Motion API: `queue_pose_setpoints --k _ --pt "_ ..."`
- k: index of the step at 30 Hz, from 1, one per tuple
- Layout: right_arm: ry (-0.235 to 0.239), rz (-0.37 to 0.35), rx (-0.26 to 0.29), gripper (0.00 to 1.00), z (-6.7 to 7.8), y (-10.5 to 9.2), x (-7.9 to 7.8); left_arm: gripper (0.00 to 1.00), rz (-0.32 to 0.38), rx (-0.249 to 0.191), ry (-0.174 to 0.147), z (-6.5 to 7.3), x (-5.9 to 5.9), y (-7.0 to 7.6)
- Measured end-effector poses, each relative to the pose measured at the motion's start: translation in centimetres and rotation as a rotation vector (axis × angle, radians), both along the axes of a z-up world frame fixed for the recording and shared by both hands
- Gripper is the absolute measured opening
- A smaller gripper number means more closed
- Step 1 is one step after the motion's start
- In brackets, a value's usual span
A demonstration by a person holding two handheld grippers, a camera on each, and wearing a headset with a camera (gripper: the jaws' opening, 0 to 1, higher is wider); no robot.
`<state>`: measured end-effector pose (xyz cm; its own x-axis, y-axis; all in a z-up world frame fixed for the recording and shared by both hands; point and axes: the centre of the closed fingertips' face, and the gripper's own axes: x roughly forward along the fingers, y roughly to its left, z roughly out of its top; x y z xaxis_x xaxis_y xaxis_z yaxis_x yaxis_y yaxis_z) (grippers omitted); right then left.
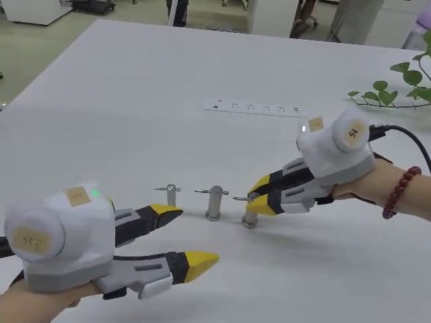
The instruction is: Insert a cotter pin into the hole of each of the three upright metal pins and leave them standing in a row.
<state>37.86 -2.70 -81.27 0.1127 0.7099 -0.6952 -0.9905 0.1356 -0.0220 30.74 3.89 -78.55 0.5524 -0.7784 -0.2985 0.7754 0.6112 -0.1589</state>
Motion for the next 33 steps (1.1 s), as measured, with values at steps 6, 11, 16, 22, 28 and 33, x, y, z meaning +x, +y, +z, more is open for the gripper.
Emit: queue_pose_setpoints --k 6,11,16,22,28,33 --pt "-0.002 -0.005 -0.001 0.13 -0.1 -0.2 0.4 0.56 0.034 -0.008 -0.009 0.6 0.1 1.0" --pt "0.003 -0.004 0.003 0.13 -0.1 -0.3 0.7 0.59 0.056 -0.008 -0.01 0.7 0.2 1.6" --pt "0.006 0.002 0.008 0.13 -0.2 -0.4 0.9 0.6 0.069 -0.006 -0.009 0.7 0.3 2.0" --pt "0.034 -0.004 0.025 0.14 -0.2 -0.5 1.0 0.62 0.08 0.004 -0.005 0.5 0.3 2.5" --pt "0.06 -0.02 0.046 0.15 -0.2 -0.5 0.9 0.65 0.094 0.01 -0.003 0.4 0.4 2.8" --pt "0.059 -0.052 0.073 0.21 0.1 -0.5 1.0 0.66 0.105 0.016 0.001 0.4 0.5 3.1"
